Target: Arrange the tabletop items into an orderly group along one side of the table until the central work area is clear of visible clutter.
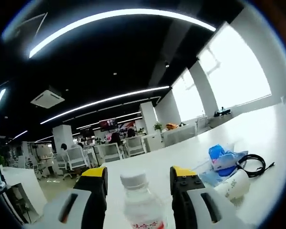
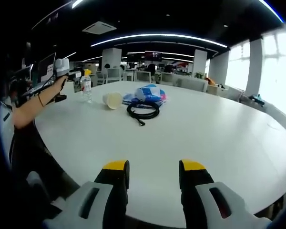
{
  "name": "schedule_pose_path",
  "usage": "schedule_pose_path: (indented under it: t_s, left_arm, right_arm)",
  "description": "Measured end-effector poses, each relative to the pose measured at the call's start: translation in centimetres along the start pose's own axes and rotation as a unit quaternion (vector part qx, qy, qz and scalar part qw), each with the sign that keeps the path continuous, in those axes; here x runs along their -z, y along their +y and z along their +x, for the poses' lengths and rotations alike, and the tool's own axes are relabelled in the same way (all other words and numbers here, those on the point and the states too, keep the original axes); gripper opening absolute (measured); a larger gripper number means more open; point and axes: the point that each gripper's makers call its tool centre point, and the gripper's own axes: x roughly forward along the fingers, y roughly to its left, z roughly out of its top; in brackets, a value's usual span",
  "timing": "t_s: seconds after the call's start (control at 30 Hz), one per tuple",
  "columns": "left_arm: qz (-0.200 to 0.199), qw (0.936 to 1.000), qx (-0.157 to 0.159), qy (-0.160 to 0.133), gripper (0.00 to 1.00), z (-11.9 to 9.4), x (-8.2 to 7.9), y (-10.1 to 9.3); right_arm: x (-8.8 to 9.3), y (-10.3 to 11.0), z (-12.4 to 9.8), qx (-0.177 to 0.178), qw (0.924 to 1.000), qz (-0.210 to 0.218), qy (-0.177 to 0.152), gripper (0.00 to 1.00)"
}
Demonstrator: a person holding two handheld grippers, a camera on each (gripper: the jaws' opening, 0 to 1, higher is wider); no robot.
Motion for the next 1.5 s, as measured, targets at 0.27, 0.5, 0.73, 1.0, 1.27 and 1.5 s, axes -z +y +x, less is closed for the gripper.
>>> schedule_pose_path:
  t_s: [0.27, 0.5, 0.73, 1.0, 1.27, 1.5]
  left_arm:
    - [0.080, 0.9956, 0.046, -0.016, 0.54, -1.0, -1.2, -2.2]
    - [0.152, 0.9856, 0.069, -0.027, 0.57, -1.6, -2.2, -4.2]
    - [0.182, 0.9752, 0.119, -0.040, 0.61, -2.3, -2.8, -7.4]
    - [0.204, 0.9649, 0.164, -0.028, 0.62, -2.7, -1.1, -10.0]
    - [0.219, 0.9571, 0.189, -0.015, 0.62, -3.2, 0.7, -11.8]
    - [0.236, 0.9461, 0.222, -0.013, 0.62, -3.7, 1.2, -13.6]
  right_arm:
    - [-0.2, 1.0, 0.3, -0.019, 0.9997, -0.017, -0.001, 0.46]
    - [-0.5, 1.3, 0.4, -0.024, 0.9994, -0.025, -0.002, 0.48]
    - [-1.2, 2.2, 0.1, -0.044, 0.9984, -0.027, -0.020, 0.53]
    - [-1.5, 2.7, -0.1, -0.055, 0.9977, -0.024, -0.032, 0.57]
    - [-1.9, 3.1, -0.1, -0.068, 0.9965, -0.017, -0.045, 0.59]
    - [-2.4, 3.4, -0.4, -0.076, 0.9953, -0.016, -0.058, 0.60]
